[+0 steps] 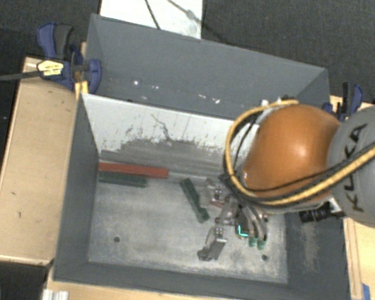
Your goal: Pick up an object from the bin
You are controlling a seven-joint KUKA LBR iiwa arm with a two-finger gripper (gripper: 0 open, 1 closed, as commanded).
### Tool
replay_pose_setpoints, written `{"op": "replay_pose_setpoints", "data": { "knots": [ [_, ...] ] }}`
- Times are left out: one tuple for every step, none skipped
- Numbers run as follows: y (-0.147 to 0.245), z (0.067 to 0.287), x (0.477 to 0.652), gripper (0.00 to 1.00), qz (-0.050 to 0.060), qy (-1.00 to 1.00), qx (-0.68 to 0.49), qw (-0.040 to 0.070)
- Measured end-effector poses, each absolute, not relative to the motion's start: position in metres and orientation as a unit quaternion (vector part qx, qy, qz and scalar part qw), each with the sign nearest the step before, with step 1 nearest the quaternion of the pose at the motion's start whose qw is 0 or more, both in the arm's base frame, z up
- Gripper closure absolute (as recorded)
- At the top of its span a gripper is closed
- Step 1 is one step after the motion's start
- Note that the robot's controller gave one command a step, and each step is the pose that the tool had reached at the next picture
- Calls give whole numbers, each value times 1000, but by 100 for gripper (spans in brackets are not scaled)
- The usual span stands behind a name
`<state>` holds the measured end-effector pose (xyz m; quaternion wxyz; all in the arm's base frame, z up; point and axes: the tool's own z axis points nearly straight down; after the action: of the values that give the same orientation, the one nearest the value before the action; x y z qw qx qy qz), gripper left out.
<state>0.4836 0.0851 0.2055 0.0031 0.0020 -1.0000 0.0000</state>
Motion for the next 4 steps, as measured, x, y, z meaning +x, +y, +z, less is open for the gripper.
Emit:
{"op": "replay_pose_setpoints", "data": {
  "knots": [
    [34,68,561,0,0,-990,-141,-1],
    [42,102,580,0,-1,-984,-180,-3],
    [56,101,585,0,-1,-960,-281,-3],
    [62,69,583,0,0,-909,-416,1]
  ]
}}
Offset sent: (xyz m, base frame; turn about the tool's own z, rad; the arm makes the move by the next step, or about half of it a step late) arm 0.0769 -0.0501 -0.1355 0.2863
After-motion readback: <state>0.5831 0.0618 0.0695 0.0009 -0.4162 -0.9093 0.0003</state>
